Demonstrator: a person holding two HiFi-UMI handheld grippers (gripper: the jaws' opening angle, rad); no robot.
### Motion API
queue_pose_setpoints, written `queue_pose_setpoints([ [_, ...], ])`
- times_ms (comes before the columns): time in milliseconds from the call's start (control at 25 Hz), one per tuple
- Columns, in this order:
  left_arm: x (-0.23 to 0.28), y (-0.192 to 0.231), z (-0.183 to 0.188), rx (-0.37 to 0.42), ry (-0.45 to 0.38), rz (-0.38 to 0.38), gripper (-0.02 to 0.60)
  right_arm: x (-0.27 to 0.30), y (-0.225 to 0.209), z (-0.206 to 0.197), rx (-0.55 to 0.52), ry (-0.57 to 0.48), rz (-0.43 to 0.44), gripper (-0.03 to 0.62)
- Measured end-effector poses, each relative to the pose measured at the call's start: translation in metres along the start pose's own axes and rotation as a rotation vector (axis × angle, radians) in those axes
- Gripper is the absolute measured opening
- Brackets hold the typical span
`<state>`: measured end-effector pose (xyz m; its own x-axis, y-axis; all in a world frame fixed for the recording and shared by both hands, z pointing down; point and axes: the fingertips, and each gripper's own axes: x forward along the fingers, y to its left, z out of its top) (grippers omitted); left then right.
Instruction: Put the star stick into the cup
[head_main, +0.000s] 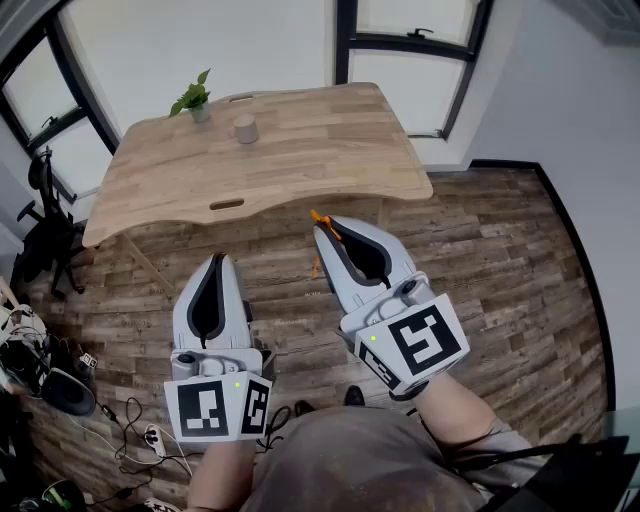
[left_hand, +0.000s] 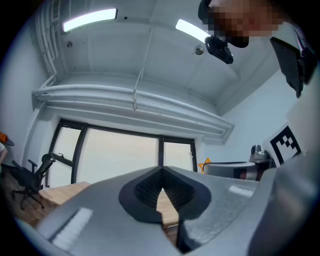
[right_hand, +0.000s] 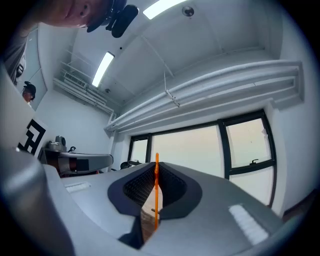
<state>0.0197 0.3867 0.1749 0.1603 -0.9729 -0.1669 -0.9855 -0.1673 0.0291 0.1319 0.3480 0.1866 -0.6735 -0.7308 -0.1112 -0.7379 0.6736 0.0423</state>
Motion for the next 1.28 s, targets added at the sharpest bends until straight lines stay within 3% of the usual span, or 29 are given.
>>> queue_pose_setpoints([
  [560,0.018,-0.031,-0.012,0.014,0.015,0.007,0.002,-0.014,-0.034,-0.006,0.019,-0.006,0.016,0.044],
  [880,0.023,-0.049,-0.030,0.018,0.050,0.045,0.002,-0.027,-0.064,-0.013,0.106,-0.019,0.056,0.044],
  [1280,0.067,-0.014,-0.057,0.006,0.090,0.055,0.002,0.030,-0.074,-0.034,0.127,0.000,0.087,0.044],
])
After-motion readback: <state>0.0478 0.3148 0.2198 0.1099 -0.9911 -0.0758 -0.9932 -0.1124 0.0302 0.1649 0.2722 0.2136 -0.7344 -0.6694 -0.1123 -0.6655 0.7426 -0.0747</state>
